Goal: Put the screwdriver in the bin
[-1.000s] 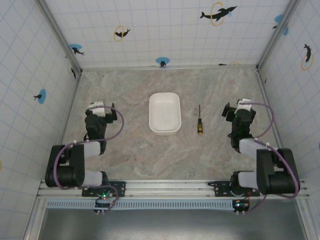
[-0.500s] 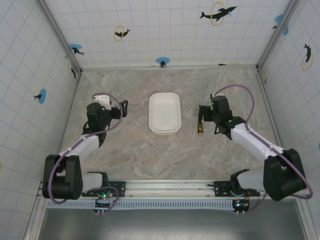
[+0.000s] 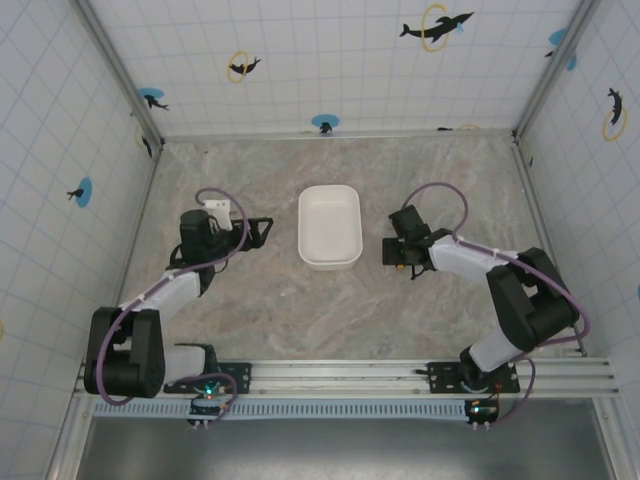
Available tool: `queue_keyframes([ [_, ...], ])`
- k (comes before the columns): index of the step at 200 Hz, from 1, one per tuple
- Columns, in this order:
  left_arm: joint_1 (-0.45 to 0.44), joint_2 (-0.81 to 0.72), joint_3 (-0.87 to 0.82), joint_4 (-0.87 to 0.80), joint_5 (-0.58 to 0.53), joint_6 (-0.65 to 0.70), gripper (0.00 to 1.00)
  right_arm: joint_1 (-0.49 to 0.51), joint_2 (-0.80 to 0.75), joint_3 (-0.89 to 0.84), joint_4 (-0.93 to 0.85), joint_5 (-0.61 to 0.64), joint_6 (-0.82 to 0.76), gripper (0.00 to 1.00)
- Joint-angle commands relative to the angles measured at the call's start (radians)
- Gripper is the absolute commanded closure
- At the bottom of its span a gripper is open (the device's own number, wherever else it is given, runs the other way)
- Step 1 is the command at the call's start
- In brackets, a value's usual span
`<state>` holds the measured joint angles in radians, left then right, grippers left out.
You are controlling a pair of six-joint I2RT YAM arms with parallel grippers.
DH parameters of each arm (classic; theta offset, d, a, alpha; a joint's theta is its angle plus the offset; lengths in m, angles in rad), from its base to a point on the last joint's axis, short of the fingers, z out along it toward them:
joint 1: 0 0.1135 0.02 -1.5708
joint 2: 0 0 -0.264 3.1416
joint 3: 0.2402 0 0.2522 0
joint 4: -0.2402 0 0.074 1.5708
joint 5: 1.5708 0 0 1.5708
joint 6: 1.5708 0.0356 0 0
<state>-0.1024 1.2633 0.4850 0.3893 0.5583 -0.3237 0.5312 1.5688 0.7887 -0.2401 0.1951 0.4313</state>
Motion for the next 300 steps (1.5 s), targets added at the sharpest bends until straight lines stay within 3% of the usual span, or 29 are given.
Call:
queue_keyframes([
  [1,-0.009,0.002,0.003,-0.014,0.043,-0.029,0.02,0.010,0.025,0.047,-0.025,0.026,0.024,0.23],
  [92,-0.030,0.093,0.032,0.012,0.123,-0.032,0.02,0.012,0.069,0.056,-0.009,0.018,0.021,0.42],
  [211,-0.036,0.106,0.029,0.024,0.176,-0.022,0.02,0.008,0.106,0.070,-0.010,0.005,0.012,0.66],
  [300,-0.039,0.110,0.022,0.073,0.221,-0.050,0.02,-0.026,0.084,0.055,0.008,-0.084,0.033,1.00],
])
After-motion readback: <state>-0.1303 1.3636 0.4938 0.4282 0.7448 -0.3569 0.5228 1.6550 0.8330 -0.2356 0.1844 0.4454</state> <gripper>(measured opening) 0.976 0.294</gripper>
